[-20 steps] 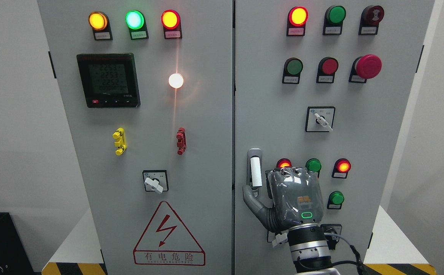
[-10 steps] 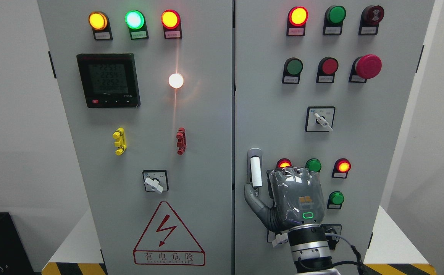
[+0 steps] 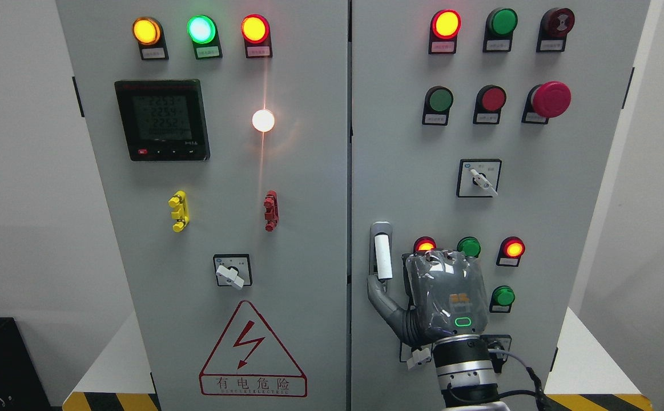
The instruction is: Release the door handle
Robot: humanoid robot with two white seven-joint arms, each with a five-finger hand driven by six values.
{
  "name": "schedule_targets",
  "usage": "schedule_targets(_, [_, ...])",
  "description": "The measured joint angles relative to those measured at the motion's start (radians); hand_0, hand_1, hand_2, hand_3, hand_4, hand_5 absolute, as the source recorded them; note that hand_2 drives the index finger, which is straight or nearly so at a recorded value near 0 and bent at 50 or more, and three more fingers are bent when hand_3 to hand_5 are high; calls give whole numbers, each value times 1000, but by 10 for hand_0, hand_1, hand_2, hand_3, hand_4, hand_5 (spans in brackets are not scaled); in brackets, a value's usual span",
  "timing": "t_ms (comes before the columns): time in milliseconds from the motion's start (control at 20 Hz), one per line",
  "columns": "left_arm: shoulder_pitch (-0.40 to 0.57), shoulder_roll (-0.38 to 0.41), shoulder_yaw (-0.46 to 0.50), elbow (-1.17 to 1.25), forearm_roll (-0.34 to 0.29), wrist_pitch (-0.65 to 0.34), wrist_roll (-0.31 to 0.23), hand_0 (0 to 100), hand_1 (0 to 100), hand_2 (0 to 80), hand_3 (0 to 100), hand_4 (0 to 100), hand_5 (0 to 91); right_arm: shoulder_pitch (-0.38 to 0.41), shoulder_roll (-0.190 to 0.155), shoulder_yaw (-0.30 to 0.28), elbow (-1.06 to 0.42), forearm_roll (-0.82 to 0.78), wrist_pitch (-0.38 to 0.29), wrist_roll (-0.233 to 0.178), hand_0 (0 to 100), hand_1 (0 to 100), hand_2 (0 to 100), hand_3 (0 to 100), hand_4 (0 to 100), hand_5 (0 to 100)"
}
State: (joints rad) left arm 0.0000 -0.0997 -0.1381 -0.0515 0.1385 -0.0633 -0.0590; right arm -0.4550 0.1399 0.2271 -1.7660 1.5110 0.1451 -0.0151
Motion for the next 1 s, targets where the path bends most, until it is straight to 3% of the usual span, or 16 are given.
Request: schedule_targets(1002, [0, 0, 0, 0, 0, 0, 0, 120, 556, 0, 0, 0, 0, -3, 1, -6, 0, 0, 6, 6, 468, 278, 919, 1000, 942, 934])
